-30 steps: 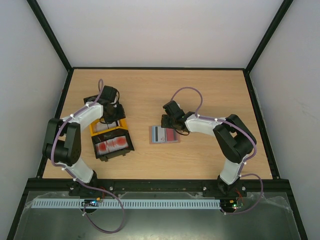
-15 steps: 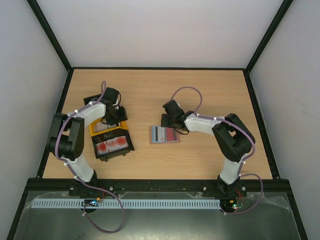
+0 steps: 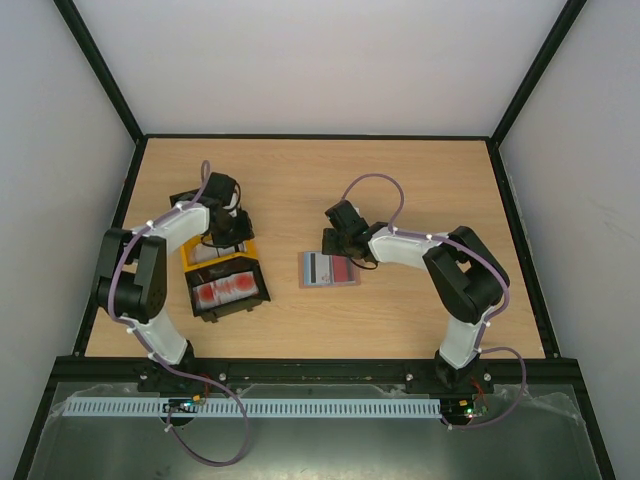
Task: Put the credit cards into the card holder
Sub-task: Pick up the credit card from the storage box.
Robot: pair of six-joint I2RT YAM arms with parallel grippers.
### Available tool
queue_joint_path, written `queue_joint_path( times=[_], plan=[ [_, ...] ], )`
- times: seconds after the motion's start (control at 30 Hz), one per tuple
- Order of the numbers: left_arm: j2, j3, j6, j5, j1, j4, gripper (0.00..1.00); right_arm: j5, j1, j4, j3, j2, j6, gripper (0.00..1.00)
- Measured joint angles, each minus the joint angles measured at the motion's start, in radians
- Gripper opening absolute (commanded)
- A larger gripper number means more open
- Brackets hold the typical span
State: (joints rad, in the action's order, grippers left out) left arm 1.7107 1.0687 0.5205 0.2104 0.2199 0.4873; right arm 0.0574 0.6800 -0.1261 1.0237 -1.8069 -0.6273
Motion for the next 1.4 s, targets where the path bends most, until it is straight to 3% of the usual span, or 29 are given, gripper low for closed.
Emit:
queue_joint_path(
  times=[0.27, 0.5, 1.03, 1.2, 1.4],
  plan=[
    [-0.038, 0.010, 0.007, -0.002, 0.002, 0.014, 0.36, 0.000, 0.000, 0.000, 0.000, 0.000, 0.000, 0.59],
    [-0.061, 0.010, 0.013, -0.009, 0.002, 0.026, 0.22, 0.001, 0.000, 0.000, 0.000, 0.000, 0.000, 0.59],
    [-0.093, 0.009, 0.021, -0.016, 0.005, 0.035, 0.03, 0.012, 0.000, 0.000, 0.000, 0.000, -0.001, 0.59],
    [-0.114, 0.005, 0.021, -0.017, 0.005, 0.039, 0.04, 0.014, 0.000, 0.000, 0.000, 0.000, -0.001, 0.59],
    [-0.117, -0.009, 0.024, -0.038, 0.006, 0.051, 0.36, 0.017, 0.000, 0.000, 0.000, 0.000, -0.001, 0.59]
  ],
)
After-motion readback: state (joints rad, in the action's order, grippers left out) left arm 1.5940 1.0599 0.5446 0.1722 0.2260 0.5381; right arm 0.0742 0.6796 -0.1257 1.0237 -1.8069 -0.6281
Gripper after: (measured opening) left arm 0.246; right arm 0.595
